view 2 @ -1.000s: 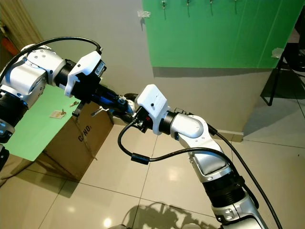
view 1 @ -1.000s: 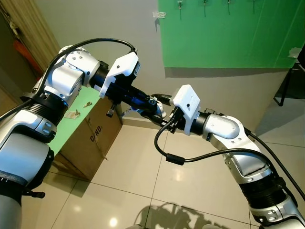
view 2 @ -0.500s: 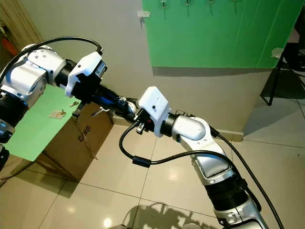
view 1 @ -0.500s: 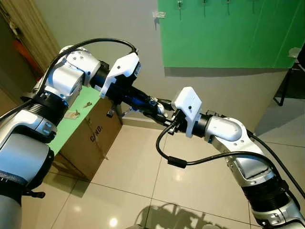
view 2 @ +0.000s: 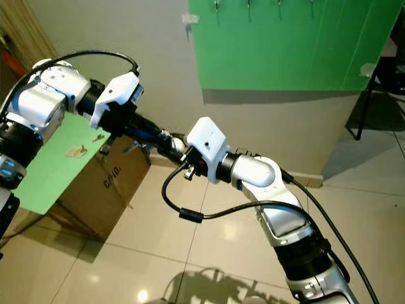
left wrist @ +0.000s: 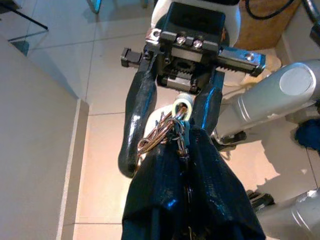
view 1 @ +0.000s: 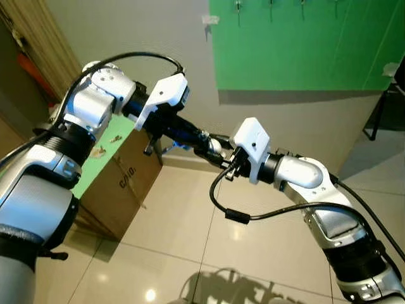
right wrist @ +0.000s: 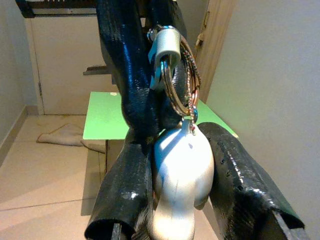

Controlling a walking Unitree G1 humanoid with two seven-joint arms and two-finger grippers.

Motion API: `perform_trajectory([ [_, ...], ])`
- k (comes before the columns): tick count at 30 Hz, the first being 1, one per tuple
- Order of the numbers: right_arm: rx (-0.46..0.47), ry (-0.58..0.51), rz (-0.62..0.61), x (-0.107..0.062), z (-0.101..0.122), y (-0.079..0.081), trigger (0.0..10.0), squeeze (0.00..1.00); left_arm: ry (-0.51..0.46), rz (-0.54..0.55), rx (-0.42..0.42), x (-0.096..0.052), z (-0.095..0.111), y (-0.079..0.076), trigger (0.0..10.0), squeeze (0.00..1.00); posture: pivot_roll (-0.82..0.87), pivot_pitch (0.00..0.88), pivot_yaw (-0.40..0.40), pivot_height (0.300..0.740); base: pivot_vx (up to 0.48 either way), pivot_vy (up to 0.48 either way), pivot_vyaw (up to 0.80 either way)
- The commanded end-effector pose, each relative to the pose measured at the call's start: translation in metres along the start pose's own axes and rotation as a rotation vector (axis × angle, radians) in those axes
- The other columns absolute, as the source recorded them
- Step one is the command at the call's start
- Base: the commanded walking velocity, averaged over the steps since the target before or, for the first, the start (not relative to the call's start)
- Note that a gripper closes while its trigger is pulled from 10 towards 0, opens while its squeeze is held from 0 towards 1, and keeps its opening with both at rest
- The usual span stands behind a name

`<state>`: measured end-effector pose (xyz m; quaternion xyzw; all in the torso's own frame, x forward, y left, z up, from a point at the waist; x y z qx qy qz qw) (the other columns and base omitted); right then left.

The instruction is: Hang keys on a hook

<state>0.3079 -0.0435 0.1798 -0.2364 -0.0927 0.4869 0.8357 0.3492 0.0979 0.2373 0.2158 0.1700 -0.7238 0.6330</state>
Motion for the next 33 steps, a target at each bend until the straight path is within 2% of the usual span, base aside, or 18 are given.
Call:
perform_trajectory([
  [1, -0.011, -0.05, 0.028, 0.003, 0.011, 0.004, 0.0, 0.0, 0.02, 0.072, -0.02, -0.011, -0.003, 0.006, 10.0, 0.0, -0.25, 0.002, 0.183, 0.74, 0.0, 0.0, 0.0],
  [2, -0.011, -0.05, 0.029, 0.002, 0.011, 0.004, 0.0, 0.0, 0.02, 0.079, -0.031, -0.011, -0.003, 0.007, 10.0, 1.0, -0.25, 0.0, 0.182, 0.74, 0.0, 0.0, 0.0],
  [14, -0.01, -0.046, 0.035, 0.002, 0.01, 0.004, 0.0, 0.0, 0.02, 0.085, -0.052, -0.009, -0.005, 0.009, 10.0, 1.0, -0.26, 0.003, 0.178, 0.74, 0.0, 0.0, 0.0],
  [20, -0.017, -0.042, 0.039, 0.001, 0.01, 0.004, 0.0, 0.0, 0.012, 0.122, -0.05, -0.015, -0.004, 0.012, 10.0, 1.0, -0.26, 0.007, 0.178, 0.74, 0.0, 0.0, 0.0],
  [25, -0.023, -0.038, 0.031, 0.0, 0.009, 0.002, 0.0, 0.0, -0.034, 0.187, -0.057, -0.023, -0.002, 0.017, 10.0, 1.0, -0.26, 0.012, 0.177, 0.74, 0.0, 0.0, 0.0],
  [30, -0.019, -0.038, 0.034, 0.0, 0.009, 0.003, 0.0, 0.0, -0.065, 0.213, -0.069, -0.025, -0.003, 0.017, 10.0, 1.0, -0.26, 0.014, 0.175, 0.74, 0.0, 0.0, 0.0],
  [31, -0.019, -0.038, 0.036, 0.0, 0.009, 0.003, 0.0, 0.0, -0.074, 0.241, -0.065, -0.026, -0.003, 0.019, 10.0, 0.96, -0.26, 0.014, 0.175, 0.74, 0.0, 0.0, 0.0],
  [32, -0.019, -0.038, 0.035, 0.0, 0.009, 0.003, 0.0, 0.0, -0.082, 0.25, -0.074, -0.026, -0.003, 0.02, 10.0, 0.0, -0.26, 0.014, 0.176, 0.74, 0.0, 0.0, 0.0],
  [33, -0.02, -0.039, 0.035, 0.0, 0.009, 0.003, 0.0, 0.0, -0.087, 0.253, -0.08, -0.027, -0.004, 0.02, 10.0, 0.0, -0.26, 0.014, 0.176, 0.74, 0.0, 0.0, 0.0],
])
Point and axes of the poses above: a point about 5 cm out from each wrist's last joint towards the gripper, its own x axis pointing out of the wrist towards the gripper, its own z axis along the axis of the wrist's last joint, y = z × x, the point moved 4 cm from there along x, pointing out of the wrist towards the gripper, and after that the axes turned 14 degrees about -x, right-handed, at the moved point
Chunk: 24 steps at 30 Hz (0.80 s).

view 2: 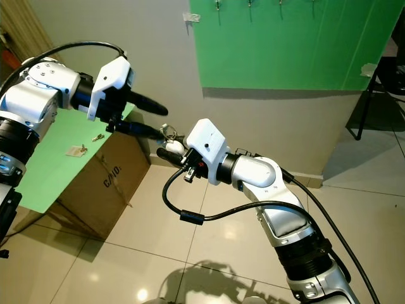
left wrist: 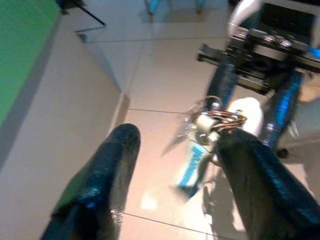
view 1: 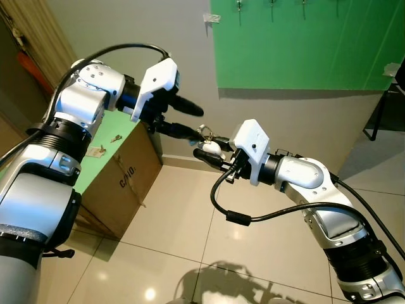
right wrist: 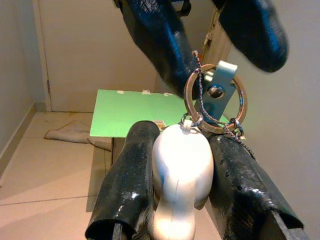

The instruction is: Hang keys on a hook

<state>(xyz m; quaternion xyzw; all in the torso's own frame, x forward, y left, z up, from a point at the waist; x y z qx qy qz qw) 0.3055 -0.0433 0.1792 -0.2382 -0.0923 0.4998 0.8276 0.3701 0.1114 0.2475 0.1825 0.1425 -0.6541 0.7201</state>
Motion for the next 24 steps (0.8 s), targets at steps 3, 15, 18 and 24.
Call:
perform_trajectory([
  [3, -0.025, -0.031, -0.005, 0.001, 0.009, 0.0, 0.0, 0.0, -0.135, 0.107, -0.114, -0.01, 0.0, 0.009, 10.0, 0.0, -0.26, 0.018, 0.178, 0.74, 0.0, 0.0, 0.0],
  [15, -0.005, -0.002, -0.083, 0.002, 0.002, -0.001, 0.0, 0.0, -0.322, 0.24, -0.483, -0.005, -0.041, 0.002, 10.0, 0.0, -0.25, 0.034, 0.176, 0.74, 0.0, 0.0, 0.0],
  [18, 0.049, -0.002, -0.094, 0.004, 0.0, 0.002, 0.0, 0.0, -0.339, 0.284, -0.571, -0.004, -0.058, -0.006, 10.0, 0.0, -0.24, 0.033, 0.175, 0.74, 0.0, 0.0, 0.0],
  [24, 0.056, 0.025, -0.112, 0.005, -0.007, 0.008, 0.0, 0.0, -0.391, 0.378, -0.779, -0.008, -0.08, -0.019, 10.0, 0.0, -0.23, 0.036, 0.173, 0.74, 0.0, 0.0, 0.0],
])
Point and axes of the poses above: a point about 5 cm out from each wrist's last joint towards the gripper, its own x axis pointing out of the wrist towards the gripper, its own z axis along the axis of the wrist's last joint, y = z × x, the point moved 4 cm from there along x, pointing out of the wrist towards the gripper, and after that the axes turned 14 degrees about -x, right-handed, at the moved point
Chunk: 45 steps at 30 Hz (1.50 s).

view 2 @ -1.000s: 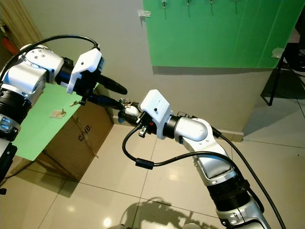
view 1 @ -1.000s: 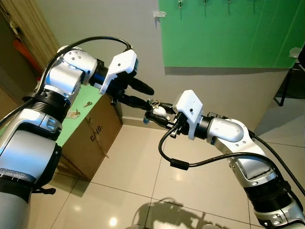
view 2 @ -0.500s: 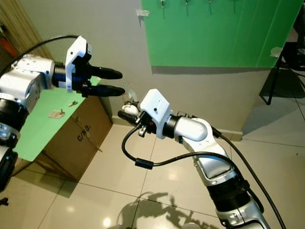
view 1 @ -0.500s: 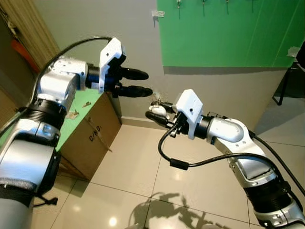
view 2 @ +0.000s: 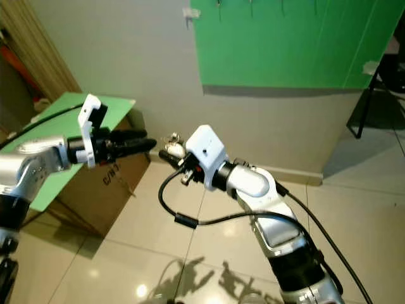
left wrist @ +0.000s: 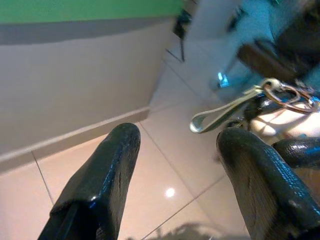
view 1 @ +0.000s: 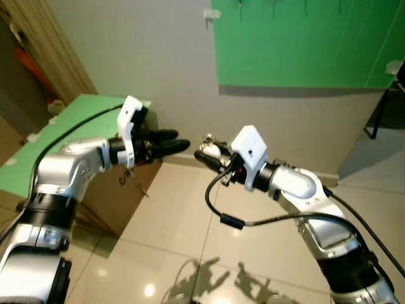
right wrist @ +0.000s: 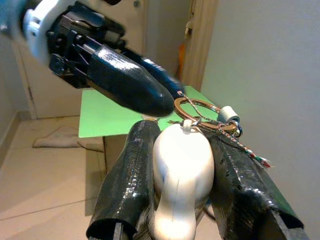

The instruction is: Hang keys on a hook

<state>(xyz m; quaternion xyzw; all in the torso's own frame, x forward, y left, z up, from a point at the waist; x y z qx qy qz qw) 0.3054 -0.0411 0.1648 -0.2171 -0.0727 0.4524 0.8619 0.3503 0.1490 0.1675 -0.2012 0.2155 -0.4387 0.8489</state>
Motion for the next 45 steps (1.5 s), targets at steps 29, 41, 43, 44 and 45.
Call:
perform_trajectory([
  [29, -0.028, -0.033, -0.094, -0.004, 0.003, -0.018, 0.0, 0.0, -0.341, -0.186, -0.482, -0.007, -0.006, -0.034, 10.0, 0.0, -0.24, 0.037, 0.159, 0.74, 0.0, 0.0, 0.0],
  [41, 0.049, -0.081, -0.099, -0.005, 0.009, -0.017, 0.0, 0.0, -0.262, 0.013, -0.415, 0.024, -0.046, -0.011, 10.0, 0.0, -0.24, 0.033, 0.164, 0.74, 0.0, 0.0, 0.0],
  [43, 0.05, -0.082, -0.099, -0.005, 0.009, -0.016, 0.0, 0.0, -0.271, 0.041, -0.391, 0.023, -0.045, -0.008, 10.0, 0.0, -0.24, 0.034, 0.166, 0.74, 0.0, 0.0, 0.0],
  [44, 0.052, -0.081, -0.099, -0.005, 0.008, -0.015, 0.0, 0.0, -0.297, 0.058, -0.402, 0.02, -0.042, -0.004, 10.0, 0.0, -0.25, 0.035, 0.165, 0.74, 0.0, 0.0, 0.0],
  [45, 0.054, -0.076, -0.102, -0.006, 0.007, -0.014, 0.0, 0.0, -0.333, 0.106, -0.376, 0.013, -0.036, 0.004, 10.0, 0.0, -0.24, 0.035, 0.166, 0.74, 0.0, 0.0, 0.0],
])
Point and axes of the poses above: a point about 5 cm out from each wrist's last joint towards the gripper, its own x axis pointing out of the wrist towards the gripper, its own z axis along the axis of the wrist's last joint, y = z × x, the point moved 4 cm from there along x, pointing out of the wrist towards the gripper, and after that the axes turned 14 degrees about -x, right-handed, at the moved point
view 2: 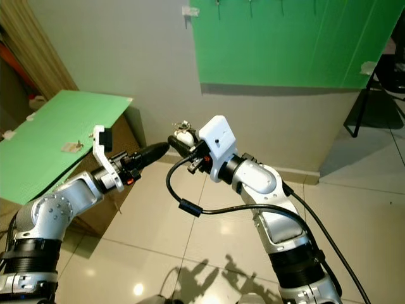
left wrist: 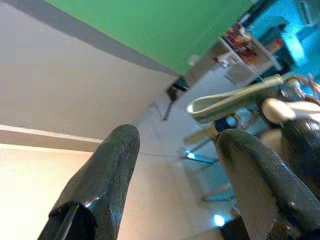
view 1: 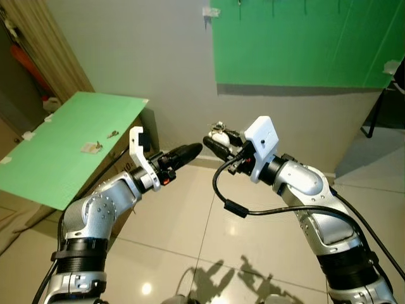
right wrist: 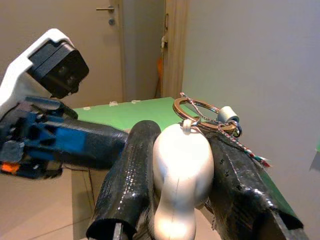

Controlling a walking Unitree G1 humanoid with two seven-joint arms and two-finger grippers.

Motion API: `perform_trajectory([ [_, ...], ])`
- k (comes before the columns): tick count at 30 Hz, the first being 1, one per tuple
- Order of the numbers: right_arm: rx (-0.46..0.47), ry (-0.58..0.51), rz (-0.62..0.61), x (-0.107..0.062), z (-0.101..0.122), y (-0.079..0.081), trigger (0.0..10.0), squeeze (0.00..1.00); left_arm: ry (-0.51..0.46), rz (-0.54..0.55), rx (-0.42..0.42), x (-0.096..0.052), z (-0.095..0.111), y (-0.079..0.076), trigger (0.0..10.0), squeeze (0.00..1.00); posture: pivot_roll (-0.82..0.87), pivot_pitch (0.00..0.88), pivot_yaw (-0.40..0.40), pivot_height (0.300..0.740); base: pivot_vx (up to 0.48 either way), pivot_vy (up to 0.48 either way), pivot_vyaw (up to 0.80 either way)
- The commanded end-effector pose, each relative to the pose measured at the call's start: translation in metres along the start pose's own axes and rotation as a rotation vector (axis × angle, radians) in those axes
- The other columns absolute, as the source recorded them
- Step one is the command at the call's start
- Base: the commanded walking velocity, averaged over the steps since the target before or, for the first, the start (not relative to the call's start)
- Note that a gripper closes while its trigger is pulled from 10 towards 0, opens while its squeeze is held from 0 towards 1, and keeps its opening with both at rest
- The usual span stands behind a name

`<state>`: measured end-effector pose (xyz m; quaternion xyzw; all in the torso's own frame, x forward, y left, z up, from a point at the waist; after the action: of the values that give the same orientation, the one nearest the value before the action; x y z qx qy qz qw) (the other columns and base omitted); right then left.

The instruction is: Hang keys on a hook

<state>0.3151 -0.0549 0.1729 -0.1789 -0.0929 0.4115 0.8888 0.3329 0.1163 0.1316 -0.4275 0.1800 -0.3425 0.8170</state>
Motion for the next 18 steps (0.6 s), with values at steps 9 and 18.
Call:
perform_trajectory([
  [9, 0.004, -0.005, -0.027, -0.003, -0.001, 0.002, 0.0, 0.0, -0.232, 0.926, 0.79, -0.089, 0.072, 0.095, 10.0, 0.0, -0.24, 0.033, 0.168, 0.74, 0.0, 0.0, 0.0],
  [18, -0.012, 0.018, -0.11, -0.008, -0.012, -0.005, 0.0, 0.0, -0.417, 1.057, 0.956, -0.123, 0.059, 0.086, 10.0, 0.0, -0.22, 0.016, 0.163, 0.74, 0.0, 0.0, 0.0],
])
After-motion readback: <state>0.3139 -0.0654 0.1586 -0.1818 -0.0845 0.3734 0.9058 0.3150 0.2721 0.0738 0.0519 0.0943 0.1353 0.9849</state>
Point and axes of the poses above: a point about 5 cm out from each wrist's last joint towards the gripper, its own x axis pointing out of the wrist towards the gripper, its own z axis along the axis of the wrist's last joint, y = z × x, the point moved 4 cm from there along x, pointing out of the wrist towards the gripper, and after that the axes turned 14 degrees about -x, right-handed, at the moved point
